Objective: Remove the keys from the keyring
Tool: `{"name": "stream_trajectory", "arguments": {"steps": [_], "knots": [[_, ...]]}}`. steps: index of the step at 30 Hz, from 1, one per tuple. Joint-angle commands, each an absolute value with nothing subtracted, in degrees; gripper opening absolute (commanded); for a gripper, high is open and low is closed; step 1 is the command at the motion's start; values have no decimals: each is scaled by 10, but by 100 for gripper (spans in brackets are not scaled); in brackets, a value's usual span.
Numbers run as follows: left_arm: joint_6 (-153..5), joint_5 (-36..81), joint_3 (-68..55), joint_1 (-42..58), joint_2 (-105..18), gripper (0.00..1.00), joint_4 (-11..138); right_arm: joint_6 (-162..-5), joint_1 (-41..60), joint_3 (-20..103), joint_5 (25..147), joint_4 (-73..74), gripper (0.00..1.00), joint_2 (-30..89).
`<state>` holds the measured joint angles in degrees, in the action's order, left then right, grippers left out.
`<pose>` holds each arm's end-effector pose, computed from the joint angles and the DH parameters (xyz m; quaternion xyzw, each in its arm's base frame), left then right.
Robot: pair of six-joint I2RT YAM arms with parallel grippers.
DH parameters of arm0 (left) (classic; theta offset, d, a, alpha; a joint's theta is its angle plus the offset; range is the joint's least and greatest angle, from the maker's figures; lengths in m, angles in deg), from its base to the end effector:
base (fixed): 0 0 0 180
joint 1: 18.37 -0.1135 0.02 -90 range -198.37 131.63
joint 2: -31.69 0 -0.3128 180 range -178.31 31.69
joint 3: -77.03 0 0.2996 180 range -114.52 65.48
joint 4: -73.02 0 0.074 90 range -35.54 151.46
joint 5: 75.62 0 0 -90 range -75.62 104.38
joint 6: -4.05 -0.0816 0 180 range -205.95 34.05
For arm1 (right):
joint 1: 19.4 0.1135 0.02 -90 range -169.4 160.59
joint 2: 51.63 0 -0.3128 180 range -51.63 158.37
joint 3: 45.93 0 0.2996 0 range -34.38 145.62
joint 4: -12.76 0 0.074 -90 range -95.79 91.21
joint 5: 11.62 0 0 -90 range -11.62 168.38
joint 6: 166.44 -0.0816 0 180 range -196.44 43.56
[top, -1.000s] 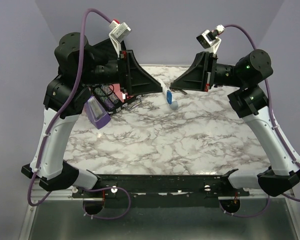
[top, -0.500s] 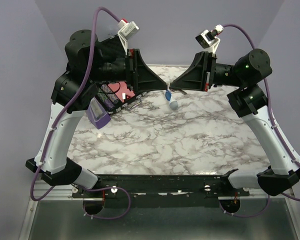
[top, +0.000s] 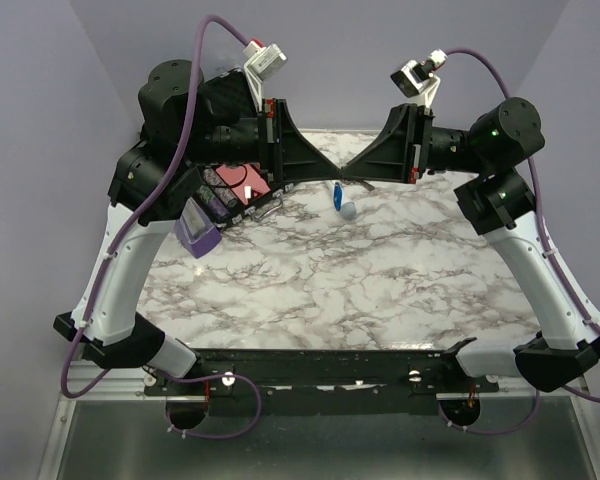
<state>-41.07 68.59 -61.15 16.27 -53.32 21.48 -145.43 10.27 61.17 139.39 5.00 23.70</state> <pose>0.2043 -0.2216 0.6684 0.2701 0.6471 -0.6524 0.2876 0.2247 0.2101 0.6200 -0.2431 0.5851 0.7282 0.2613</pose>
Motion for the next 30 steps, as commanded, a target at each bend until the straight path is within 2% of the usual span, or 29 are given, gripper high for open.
{"name": "stream_trajectory", "arguments": {"steps": [1, 11, 23, 30], "knots": [[-413, 667, -625, 171, -536, 0, 212, -1457, 106, 627, 1408, 62, 1, 239], [-410, 559, -621, 182, -508, 0, 201, -1453, 107, 620, 1371, 67, 1, 232], [-343, 382, -520, 227, -453, 0, 278, -1476, 107, 579, 1285, 110, 1, 221], [-306, 278, -504, 273, -449, 0, 314, -1543, 107, 517, 1234, 211, 1, 209]]}}
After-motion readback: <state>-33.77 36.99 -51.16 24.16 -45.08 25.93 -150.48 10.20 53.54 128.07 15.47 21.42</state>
